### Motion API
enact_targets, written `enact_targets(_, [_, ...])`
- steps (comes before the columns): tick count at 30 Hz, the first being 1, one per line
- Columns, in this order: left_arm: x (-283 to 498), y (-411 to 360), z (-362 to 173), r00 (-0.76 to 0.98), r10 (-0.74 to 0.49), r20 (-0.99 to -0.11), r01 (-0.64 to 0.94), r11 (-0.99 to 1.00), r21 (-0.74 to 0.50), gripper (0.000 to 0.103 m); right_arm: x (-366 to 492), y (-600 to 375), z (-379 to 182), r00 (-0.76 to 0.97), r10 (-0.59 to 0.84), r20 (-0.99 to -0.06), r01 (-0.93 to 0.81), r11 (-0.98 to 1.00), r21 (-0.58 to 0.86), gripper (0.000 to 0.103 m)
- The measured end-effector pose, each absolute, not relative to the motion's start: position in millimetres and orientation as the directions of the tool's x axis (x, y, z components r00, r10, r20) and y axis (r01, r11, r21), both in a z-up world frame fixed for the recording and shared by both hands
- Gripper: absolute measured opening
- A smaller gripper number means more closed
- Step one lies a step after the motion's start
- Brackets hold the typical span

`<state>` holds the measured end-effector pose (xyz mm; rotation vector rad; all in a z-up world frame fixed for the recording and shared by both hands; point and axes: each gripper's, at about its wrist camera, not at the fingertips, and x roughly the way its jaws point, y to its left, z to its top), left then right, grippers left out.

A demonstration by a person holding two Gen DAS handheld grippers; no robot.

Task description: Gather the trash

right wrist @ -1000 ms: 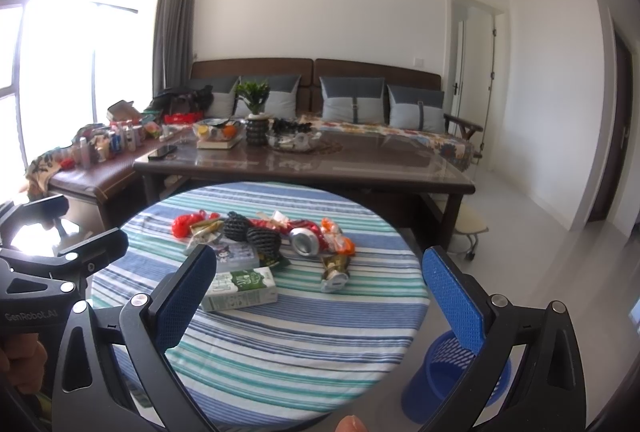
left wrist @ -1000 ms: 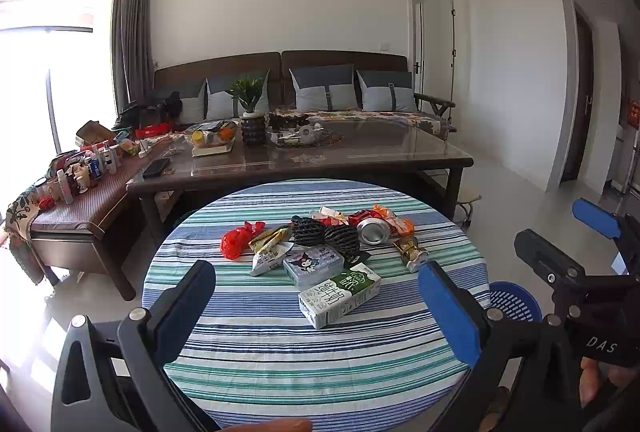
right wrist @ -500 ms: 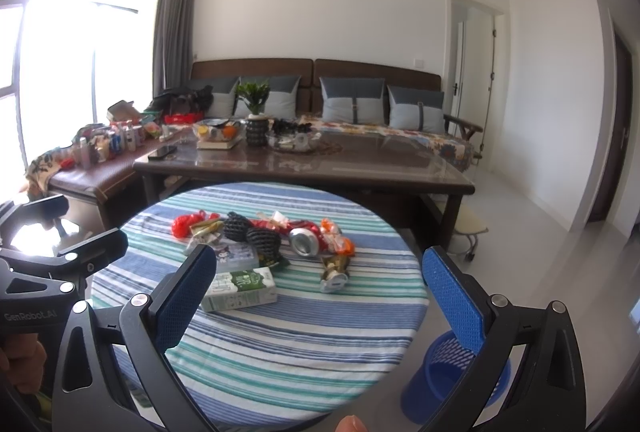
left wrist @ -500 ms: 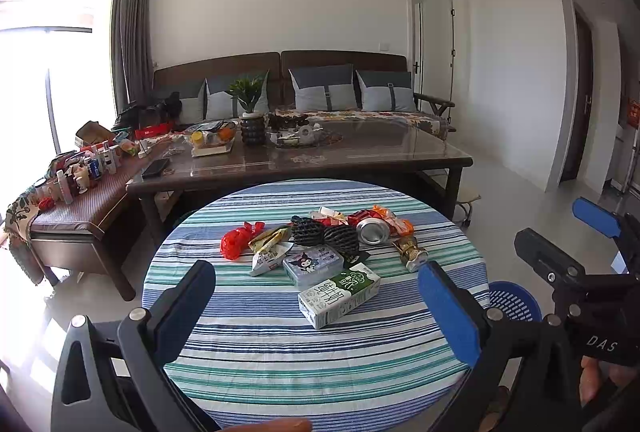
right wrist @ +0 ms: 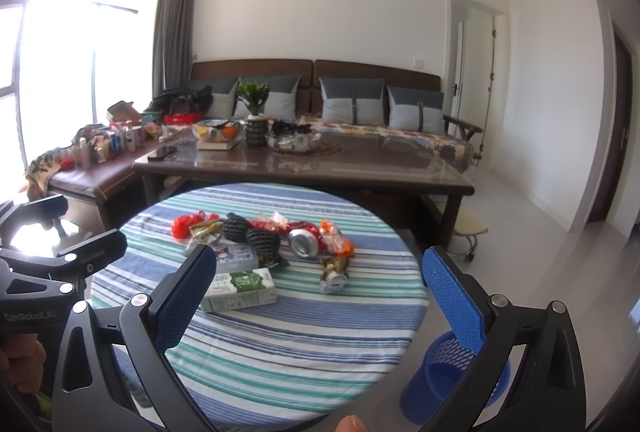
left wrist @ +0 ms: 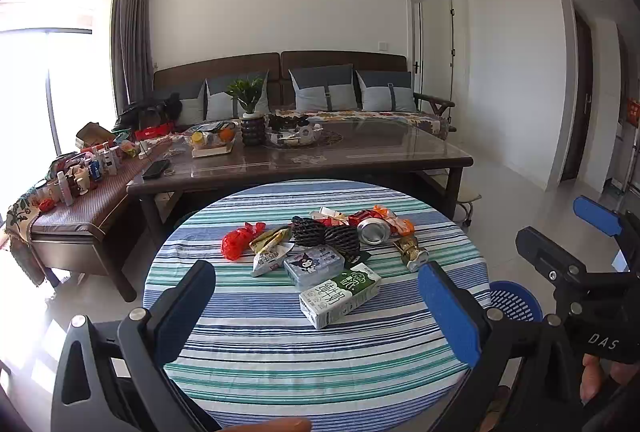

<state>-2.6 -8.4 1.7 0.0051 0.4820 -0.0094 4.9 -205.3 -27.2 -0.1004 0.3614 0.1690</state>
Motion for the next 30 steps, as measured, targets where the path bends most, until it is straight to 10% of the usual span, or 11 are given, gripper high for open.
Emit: enact_targets(30, [-4.3,-3.8,-1.1,0.883,-0.018,-0.47,0.024,1.0,0.008,0.103,5.6,-206.0,-29.4,0.921,0.146,-0.362,-0.181,0.981,-0.064,0.103])
